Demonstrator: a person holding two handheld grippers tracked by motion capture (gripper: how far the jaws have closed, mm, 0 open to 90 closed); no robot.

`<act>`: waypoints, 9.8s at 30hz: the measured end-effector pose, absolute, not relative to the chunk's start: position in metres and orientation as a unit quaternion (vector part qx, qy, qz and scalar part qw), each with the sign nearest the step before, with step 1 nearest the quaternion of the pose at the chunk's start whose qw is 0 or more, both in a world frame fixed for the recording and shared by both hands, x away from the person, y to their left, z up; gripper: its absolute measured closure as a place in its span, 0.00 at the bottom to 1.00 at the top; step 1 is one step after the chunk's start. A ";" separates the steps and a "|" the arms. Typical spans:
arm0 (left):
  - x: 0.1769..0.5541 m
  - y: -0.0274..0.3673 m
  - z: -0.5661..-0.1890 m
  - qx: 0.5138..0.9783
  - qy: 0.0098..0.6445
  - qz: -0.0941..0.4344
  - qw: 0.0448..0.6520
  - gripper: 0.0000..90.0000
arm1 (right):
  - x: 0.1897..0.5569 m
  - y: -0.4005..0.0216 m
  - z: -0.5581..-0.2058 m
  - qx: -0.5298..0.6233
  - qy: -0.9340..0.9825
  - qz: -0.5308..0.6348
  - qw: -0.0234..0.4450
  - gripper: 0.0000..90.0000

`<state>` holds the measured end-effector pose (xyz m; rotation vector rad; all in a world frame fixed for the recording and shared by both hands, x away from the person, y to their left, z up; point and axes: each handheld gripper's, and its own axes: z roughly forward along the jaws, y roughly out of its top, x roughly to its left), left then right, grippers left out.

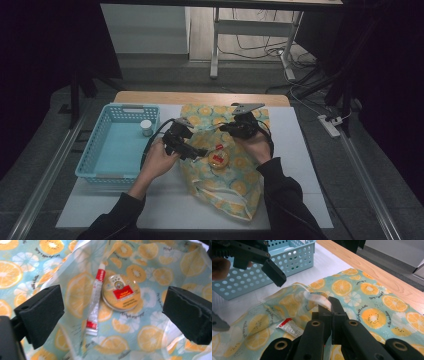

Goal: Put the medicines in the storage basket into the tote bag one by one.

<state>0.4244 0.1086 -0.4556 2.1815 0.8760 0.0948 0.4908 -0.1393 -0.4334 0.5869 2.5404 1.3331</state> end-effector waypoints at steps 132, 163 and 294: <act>0.446 0.257 -0.463 0.783 0.523 0.145 0.304 0.56 | 0.490 -0.138 -0.433 0.197 0.864 0.452 0.104 1.00; 0.415 0.248 -0.430 0.776 0.483 0.169 0.368 0.56 | 0.490 -0.138 -0.433 0.197 0.864 0.452 0.106 1.00; 0.385 0.065 -0.466 0.873 0.280 0.035 0.397 0.00 | 0.488 -0.139 -0.430 0.194 0.862 0.454 0.112 1.00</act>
